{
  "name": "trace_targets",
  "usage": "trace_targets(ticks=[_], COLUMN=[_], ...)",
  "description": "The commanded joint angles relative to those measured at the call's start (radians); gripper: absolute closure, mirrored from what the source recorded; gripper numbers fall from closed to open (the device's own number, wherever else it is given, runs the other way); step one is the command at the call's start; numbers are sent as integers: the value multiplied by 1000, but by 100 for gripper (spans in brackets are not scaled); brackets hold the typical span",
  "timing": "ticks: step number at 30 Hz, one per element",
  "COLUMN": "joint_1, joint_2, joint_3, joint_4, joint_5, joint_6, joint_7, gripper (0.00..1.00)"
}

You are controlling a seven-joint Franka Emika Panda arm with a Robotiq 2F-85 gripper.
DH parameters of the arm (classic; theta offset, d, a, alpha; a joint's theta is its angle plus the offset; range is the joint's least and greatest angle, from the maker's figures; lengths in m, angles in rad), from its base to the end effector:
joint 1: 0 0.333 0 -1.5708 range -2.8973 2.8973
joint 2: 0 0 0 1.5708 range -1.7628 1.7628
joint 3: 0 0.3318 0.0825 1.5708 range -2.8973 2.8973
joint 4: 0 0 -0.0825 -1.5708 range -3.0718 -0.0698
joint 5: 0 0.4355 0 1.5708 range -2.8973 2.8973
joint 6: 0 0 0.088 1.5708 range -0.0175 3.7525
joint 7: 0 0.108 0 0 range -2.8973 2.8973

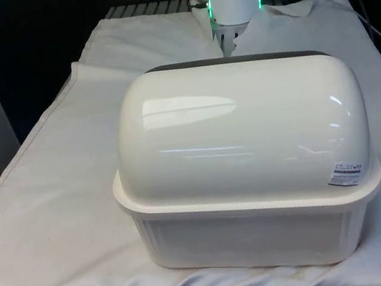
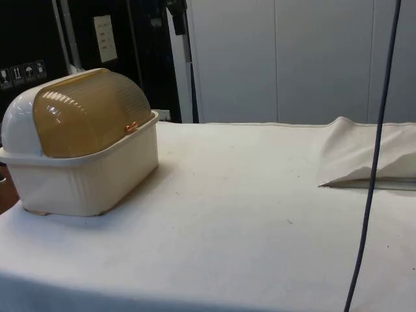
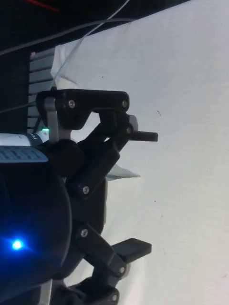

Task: Open the lid, then close it.

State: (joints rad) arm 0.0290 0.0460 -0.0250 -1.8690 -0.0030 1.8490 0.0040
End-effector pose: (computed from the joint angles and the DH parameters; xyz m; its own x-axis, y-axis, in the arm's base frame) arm 0.6161 0.0024 0.4778 0.9978 0.0008 -0.0659 0.0010 -1.0000 0.0042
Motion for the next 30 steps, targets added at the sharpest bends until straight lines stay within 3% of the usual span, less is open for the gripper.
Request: trace_targets(ticks=[1, 5, 6, 8, 11, 14, 16, 19, 30], joint_1=[-1, -2, -2, -2, -2, -3, -2, -3, -2], joint_2=[-1, -2, -2, -2, -2, -2, 0, -2, 1], joint_3=[0, 0, 0, 0, 0, 0, 0, 0, 0], joint_4=[-2, -3, -4, -4, -5, -5, -1, -5, -3], joint_5=[5, 6, 6, 7, 7, 7, 0, 6, 2], joint_6=[3, 4, 4, 4, 4, 4, 0, 4, 3], joint_7=[-3, -4, -4, -4, -4, -4, 0, -4, 0], gripper=[1, 22, 34, 39, 56, 81, 91, 100, 100])
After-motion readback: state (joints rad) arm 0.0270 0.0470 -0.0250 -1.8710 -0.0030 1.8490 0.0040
